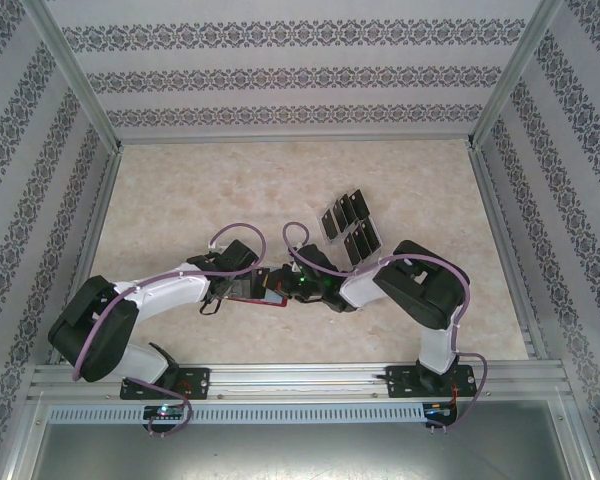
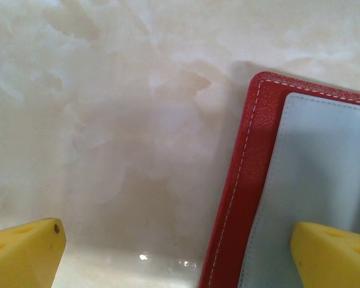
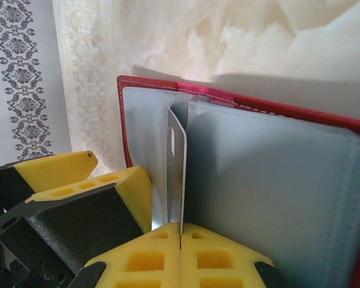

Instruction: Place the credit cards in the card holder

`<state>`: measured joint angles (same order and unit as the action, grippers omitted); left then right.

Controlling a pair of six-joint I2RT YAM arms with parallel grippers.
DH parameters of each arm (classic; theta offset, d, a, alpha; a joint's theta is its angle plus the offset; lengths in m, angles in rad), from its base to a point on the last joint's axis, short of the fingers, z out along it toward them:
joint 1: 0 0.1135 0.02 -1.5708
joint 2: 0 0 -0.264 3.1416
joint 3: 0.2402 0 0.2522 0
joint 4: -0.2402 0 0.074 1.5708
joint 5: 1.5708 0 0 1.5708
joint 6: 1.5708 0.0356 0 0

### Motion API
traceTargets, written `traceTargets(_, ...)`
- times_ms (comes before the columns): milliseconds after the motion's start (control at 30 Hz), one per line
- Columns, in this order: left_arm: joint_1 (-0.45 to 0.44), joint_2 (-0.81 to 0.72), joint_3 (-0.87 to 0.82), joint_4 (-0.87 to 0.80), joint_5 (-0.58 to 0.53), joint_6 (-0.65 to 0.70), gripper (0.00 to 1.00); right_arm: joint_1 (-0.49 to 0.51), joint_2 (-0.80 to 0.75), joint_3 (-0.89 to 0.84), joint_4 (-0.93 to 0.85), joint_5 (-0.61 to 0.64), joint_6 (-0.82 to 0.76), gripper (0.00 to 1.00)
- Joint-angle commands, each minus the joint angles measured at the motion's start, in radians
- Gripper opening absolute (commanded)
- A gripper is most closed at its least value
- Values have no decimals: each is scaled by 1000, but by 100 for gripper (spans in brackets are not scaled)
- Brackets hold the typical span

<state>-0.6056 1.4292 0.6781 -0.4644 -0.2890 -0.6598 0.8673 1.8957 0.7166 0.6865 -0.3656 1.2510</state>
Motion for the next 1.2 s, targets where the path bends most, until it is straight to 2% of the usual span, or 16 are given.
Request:
traceTargets(0, 13, -6, -9, -17, -11, -12, 97, 3, 36, 32, -87, -54, -13, 0)
traceTargets(267, 13, -8, -9, -13, -3, -14, 97, 9, 41, 81, -162, -82, -44, 1)
traceTargets(400, 13, -12, -6, -17, -5, -15, 97, 8, 4, 82, -217, -68, -68, 27)
traceTargets(533, 13, -18, -6, -19, -5, -14, 97, 8, -40, 96, -285, -61, -97, 45)
traceTargets(633, 13, -20, -3, -19, -4, -14, 97, 7, -81, 107, -341, -55, -121, 53)
traceTargets(767, 13, -28, 9, -26, -4, -6, 97, 7, -155, 113, -442, -26, -165, 55)
traceTargets(833, 13, -36, 20, -33, -4, 3, 97, 7, -190, 107, -486, -1, -183, 52)
traceTargets(900, 13, -53, 28, -34, 0, 14, 97, 7, -211, 100, -514, 18, -196, 42)
traceTargets(1067, 13, -108, 53, -28, 42, 48, 98, 6, -189, 91, -510, 23, -192, 8)
traceTargets(1133, 13, -120, 62, -16, 73, 59, 98, 7, -169, 88, -497, 25, -188, 0)
traceTargets(1167, 12, -122, 67, -7, 93, 65, 98, 7, -158, 85, -492, 31, -185, 0)
